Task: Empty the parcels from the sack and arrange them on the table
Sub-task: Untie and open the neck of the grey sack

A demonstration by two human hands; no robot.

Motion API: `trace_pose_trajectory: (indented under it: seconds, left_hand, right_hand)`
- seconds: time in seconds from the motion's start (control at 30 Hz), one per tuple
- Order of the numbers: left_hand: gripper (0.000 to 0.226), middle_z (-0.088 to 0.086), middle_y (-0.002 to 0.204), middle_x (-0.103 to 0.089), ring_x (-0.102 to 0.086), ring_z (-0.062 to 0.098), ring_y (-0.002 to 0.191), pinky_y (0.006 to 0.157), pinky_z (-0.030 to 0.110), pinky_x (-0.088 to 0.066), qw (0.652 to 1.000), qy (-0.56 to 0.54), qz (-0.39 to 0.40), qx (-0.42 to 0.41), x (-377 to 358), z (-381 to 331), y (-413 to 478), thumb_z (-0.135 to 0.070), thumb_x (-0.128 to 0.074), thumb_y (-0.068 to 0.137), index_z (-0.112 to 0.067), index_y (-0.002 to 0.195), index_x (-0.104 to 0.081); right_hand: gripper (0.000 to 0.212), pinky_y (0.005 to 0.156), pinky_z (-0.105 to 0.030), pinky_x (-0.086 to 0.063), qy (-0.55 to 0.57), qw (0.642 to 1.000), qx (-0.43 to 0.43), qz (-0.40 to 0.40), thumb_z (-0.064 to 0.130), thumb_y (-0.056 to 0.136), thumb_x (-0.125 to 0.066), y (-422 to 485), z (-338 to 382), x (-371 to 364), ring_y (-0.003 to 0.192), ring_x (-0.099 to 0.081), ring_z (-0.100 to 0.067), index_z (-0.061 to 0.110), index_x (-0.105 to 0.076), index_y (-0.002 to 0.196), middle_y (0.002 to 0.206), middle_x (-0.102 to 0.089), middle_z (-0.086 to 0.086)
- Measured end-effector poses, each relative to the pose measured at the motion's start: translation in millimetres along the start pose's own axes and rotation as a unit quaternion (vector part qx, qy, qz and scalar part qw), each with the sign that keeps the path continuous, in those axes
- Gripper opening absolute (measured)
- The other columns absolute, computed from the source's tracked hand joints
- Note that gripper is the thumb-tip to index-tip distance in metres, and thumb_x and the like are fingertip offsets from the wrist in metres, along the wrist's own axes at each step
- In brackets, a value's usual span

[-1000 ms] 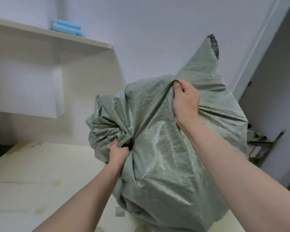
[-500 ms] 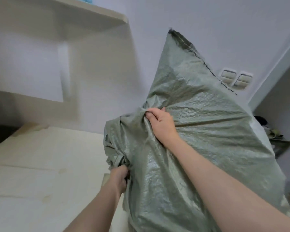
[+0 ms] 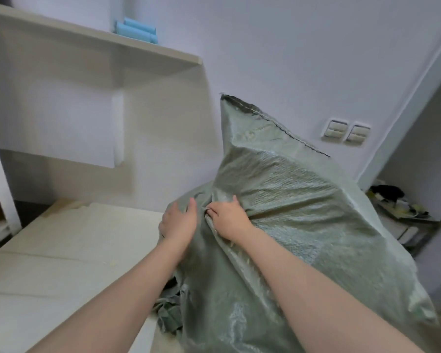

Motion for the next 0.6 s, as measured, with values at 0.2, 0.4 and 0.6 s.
trace_pose_trajectory:
  seconds: [0.2,0.4,0.6]
  left_hand:
    - [0.065,0.010,0.154,-0.033,-0.024,0.029,0.143,0.117,0.047,-0.018,0.977,0.035,0.029,-0.209,-41.4,-97.6,-36.2,-0.057,-0.033,0.097,-0.021,0.150,-0.032]
    - [0.074,0.009,0.158,-0.020,-0.017,0.029,0.145,0.115,0.054,-0.015,0.978,0.081,0.012,-0.191,-67.0,-130.1,-50.4,-0.063,-0.034,0.094,-0.019,0.153,-0.024]
    - [0.091,0.011,0.160,-0.003,-0.002,0.030,0.147,0.113,0.063,-0.014,0.980,0.070,0.021,-0.186,-90.8,-177.3,-70.2,-0.064,-0.050,0.087,-0.017,0.154,-0.010]
  right_hand:
    - [0.024,0.076,-0.037,-0.047,-0.053,0.998,0.019,-0.018,0.020,0.092,-0.050,-47.0,-13.3,65.4,0.096,-0.061,-0.036,0.007,-0.066,0.106,0.102,-0.066,-0.018]
    - [0.031,0.098,-0.036,-0.040,-0.019,0.962,-0.079,-0.262,0.034,0.095,-0.053,-84.9,-122.5,167.2,0.116,-0.054,-0.027,0.019,-0.067,0.118,0.122,-0.066,-0.004]
    - [0.104,0.109,-0.060,-0.030,0.114,0.944,-0.292,-0.103,0.104,0.051,-0.022,-98.8,-213.5,133.3,0.137,-0.038,-0.027,0.048,-0.043,0.136,0.149,-0.043,0.009]
Point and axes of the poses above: each hand's wrist, its own y-axis towards the middle knuckle, its own x-axis out of the back of the hand, z = x × y, the point moved 7 cm from there along y, towards the middle knuckle
